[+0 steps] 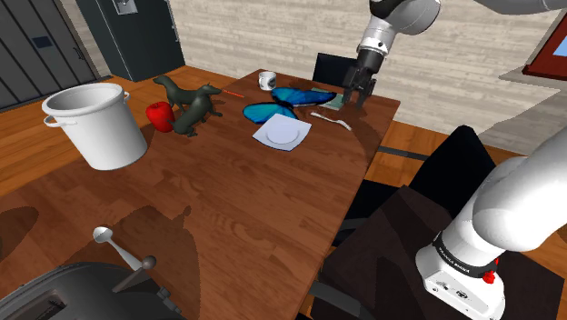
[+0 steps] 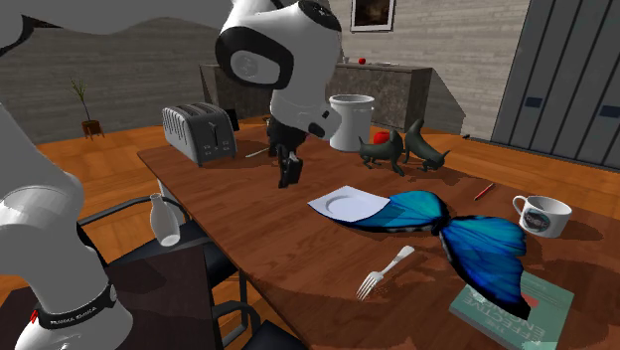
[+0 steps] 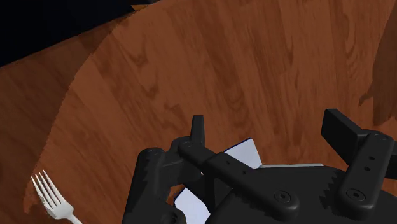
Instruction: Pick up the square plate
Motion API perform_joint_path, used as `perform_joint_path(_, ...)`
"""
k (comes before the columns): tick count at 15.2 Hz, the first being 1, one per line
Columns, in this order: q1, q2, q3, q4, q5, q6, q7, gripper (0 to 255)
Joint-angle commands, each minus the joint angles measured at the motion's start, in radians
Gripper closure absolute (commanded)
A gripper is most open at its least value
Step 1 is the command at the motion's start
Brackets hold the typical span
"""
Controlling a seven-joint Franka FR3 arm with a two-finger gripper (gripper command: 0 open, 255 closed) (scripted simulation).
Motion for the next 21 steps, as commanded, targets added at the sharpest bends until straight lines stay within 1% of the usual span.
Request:
perform_joint_path(1,0.001,0.11,-0.036,0.073,0.074,-0.021,-0.071,0)
perform_joint_path(4,-0.018,0.275,-0.067,0.191,0.188,-0.076,-0.166,0)
perform_joint_path(6,-0.043,0.387,-0.074,0.278,0.263,-0.123,-0.218,0)
perform_joint_path(8,-0.076,0.499,-0.069,0.374,0.336,-0.174,-0.259,0)
perform_joint_path(11,-0.138,0.668,-0.043,0.532,0.436,-0.255,-0.293,0)
perform_joint_path(14,-0.206,0.841,-0.002,0.716,0.527,-0.334,-0.296,0)
perform_joint_path(17,-0.279,1.029,0.054,0.942,0.611,-0.41,-0.261,0)
perform_joint_path(19,-0.331,1.18,0.1,1.143,0.665,-0.462,-0.207,0)
perform_joint_path(20,-0.361,1.276,0.129,1.281,0.694,-0.492,-0.163,0)
perform_joint_path(21,-0.362,1.277,0.131,1.282,0.693,-0.492,-0.162,0)
